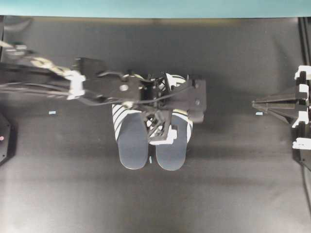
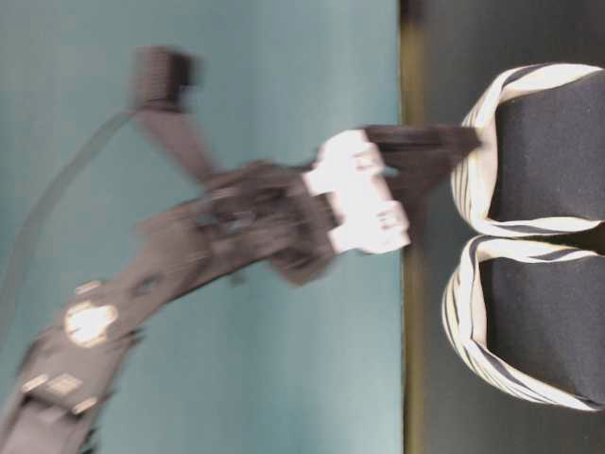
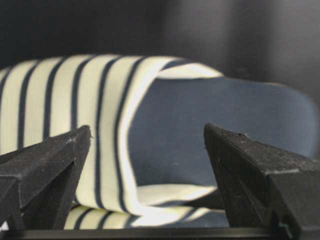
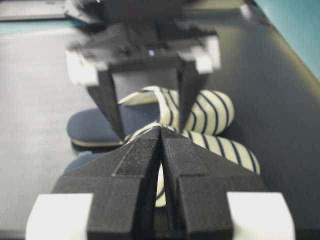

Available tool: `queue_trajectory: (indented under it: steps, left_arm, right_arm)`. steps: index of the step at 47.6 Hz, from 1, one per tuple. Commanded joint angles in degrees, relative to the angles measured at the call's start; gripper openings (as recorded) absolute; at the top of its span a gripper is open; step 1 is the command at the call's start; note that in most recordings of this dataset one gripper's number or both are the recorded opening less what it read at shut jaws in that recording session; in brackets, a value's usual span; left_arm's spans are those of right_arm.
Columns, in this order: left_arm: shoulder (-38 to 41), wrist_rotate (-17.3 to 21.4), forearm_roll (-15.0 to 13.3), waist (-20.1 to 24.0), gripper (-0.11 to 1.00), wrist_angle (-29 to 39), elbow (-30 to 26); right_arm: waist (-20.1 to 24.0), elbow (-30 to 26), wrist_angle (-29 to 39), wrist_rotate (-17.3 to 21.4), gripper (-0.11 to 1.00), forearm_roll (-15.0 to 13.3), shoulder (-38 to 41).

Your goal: Arrange the slippers with the left arm.

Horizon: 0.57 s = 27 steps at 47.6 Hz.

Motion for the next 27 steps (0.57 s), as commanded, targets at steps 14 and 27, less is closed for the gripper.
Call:
queue_trajectory:
  steps: [14,27]
  left_arm:
    - [-16.70,0.44,0.09,-3.69,0.87,-10.90,15.12]
    - [-27.33,0.18,0.09,-4.31,0.87,-28.92,31.46]
  right_arm:
    - [-0.18,0.18,-0.09,0.44,-0.01,0.09,-1.14]
    - [-0.18,0.44,-0.18,0.35,-0.01,0.09,-1.58]
